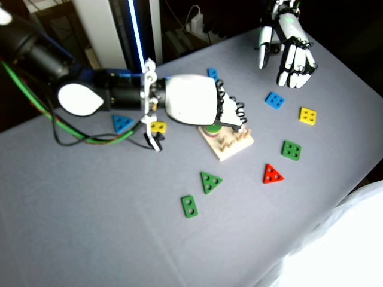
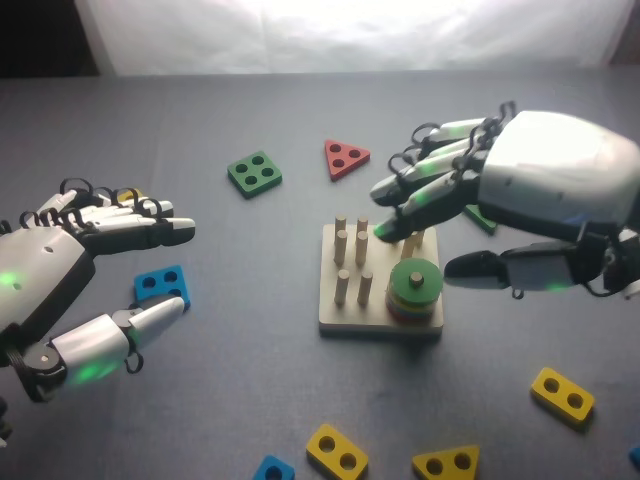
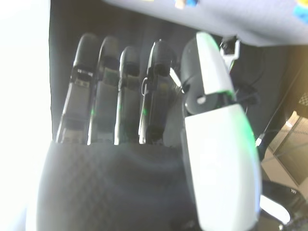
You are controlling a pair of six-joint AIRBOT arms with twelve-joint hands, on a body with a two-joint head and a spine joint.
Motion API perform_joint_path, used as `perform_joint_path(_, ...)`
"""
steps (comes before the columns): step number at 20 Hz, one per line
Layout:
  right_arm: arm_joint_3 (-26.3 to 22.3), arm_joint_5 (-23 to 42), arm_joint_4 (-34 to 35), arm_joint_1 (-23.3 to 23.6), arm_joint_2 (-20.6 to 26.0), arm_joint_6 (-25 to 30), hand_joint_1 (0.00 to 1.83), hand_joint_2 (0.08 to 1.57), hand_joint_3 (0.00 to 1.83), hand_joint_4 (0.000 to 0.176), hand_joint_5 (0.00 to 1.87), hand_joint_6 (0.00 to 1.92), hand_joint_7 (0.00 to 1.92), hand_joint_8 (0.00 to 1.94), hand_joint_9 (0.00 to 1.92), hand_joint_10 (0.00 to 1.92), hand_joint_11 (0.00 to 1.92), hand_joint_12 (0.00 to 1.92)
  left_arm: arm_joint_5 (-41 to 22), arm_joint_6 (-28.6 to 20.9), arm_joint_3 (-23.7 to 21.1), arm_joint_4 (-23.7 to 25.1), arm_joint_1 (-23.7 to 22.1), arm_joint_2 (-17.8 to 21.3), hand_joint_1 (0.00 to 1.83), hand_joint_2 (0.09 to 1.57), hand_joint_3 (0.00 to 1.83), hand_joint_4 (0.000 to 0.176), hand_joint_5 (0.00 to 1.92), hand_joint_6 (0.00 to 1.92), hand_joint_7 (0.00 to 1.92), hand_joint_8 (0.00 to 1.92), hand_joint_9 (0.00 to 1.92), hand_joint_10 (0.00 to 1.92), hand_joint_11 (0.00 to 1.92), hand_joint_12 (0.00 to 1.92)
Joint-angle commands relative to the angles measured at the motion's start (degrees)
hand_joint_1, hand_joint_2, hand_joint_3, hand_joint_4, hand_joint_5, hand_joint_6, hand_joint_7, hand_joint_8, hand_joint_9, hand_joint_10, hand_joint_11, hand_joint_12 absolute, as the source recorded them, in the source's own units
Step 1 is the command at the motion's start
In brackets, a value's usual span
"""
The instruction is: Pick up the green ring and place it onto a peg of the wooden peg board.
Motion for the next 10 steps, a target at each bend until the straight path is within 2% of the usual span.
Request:
perform_joint_path(1, -0.26, 7.73, 3.17, 0.53, 0.48, -0.42, 1.10, 1.09, 0.00, 0.046, 0.80, 0.00, 0.61, 0.01, 0.65, 0.03, 0.26, 1.12, -7.53, -0.50, -0.17, 1.08, -0.27, -0.08, 0.66, 1.26, 0.00, 0.000, 0.65, 0.00, 0.48, 0.00, 0.41, 0.01, 0.00, 1.05)
perform_joint_path(2, -0.73, 8.84, 4.63, 0.33, 1.18, -1.34, 1.10, 1.09, 0.00, 0.046, 0.80, 0.00, 0.61, 0.01, 0.65, 0.03, 0.26, 1.12, -7.81, -0.74, -0.16, 1.00, -0.21, -0.07, 0.66, 1.26, 0.00, 0.000, 0.65, 0.00, 0.48, 0.00, 0.41, 0.01, 0.00, 1.05)
perform_joint_path(3, -1.02, 9.76, 5.73, 0.09, 1.55, -1.91, 1.02, 1.08, 0.00, 0.078, 0.83, 0.01, 0.62, 0.01, 0.69, 0.04, 0.22, 1.33, -7.99, -0.83, -0.16, 0.91, -0.15, -0.06, 0.69, 1.26, 0.00, 0.000, 0.66, 0.00, 0.50, 0.00, 0.41, 0.00, 0.00, 1.08)
perform_joint_path(4, -1.45, 11.96, 8.12, -0.68, 2.42, -2.50, 1.07, 1.06, 0.00, 0.016, 0.87, 0.01, 0.63, 0.01, 0.65, 0.02, 0.17, 1.23, -8.66, -0.93, -0.17, 0.69, -0.03, -0.04, 0.75, 1.25, 0.00, 0.000, 0.67, 0.01, 0.51, 0.01, 0.43, 0.01, 0.00, 1.08)
perform_joint_path(5, -1.90, 14.92, 10.65, -1.73, 3.40, -2.71, 1.04, 1.06, 0.00, 0.000, 0.89, 0.01, 0.65, 0.01, 0.66, 0.02, 0.20, 1.16, -9.47, -1.06, -0.22, 0.50, 0.05, -0.03, 0.75, 1.25, 0.00, 0.000, 0.67, 0.00, 0.51, 0.01, 0.44, 0.01, 0.00, 1.07)
perform_joint_path(7, -3.11, 21.09, 16.03, -4.22, 5.39, -3.62, 0.88, 1.18, 0.01, 0.000, 0.76, 0.00, 0.62, 0.00, 0.58, 0.00, 0.08, 1.05, -11.59, -1.87, -0.36, 0.45, 0.07, -0.03, 0.75, 1.27, 0.00, 0.000, 0.56, 0.00, 0.51, 0.00, 0.47, 0.01, 0.03, 1.12)
perform_joint_path(8, -3.47, 23.69, 18.10, -5.41, 6.02, -3.85, 0.87, 1.22, 0.01, 0.000, 0.74, 0.00, 0.66, 0.02, 0.60, 0.01, 0.09, 1.05, -12.62, -2.33, -0.40, 0.57, 0.07, -0.04, 0.81, 1.27, 0.00, 0.000, 0.55, 0.00, 0.52, 0.01, 0.48, 0.01, 0.02, 1.13)
perform_joint_path(9, -3.98, 27.61, 21.08, -7.17, 6.84, -4.20, 0.76, 1.28, 0.01, 0.000, 0.70, 0.00, 0.69, 0.02, 0.63, 0.02, 0.16, 0.91, -14.27, -2.66, -0.49, 0.61, 0.07, -0.04, 0.74, 1.27, 0.00, 0.000, 0.51, 0.00, 0.50, 0.00, 0.44, 0.01, 0.00, 1.01)
perform_joint_path(10, -4.57, 31.03, 23.65, -8.71, 7.55, -4.84, 0.80, 1.32, 0.01, 0.000, 0.62, 0.00, 0.67, 0.00, 0.63, 0.01, 0.21, 0.89, -15.55, -2.64, -0.60, 0.60, 0.07, -0.02, 0.71, 1.26, 0.00, 0.000, 0.52, 0.00, 0.54, 0.01, 0.51, 0.02, 0.09, 0.97)
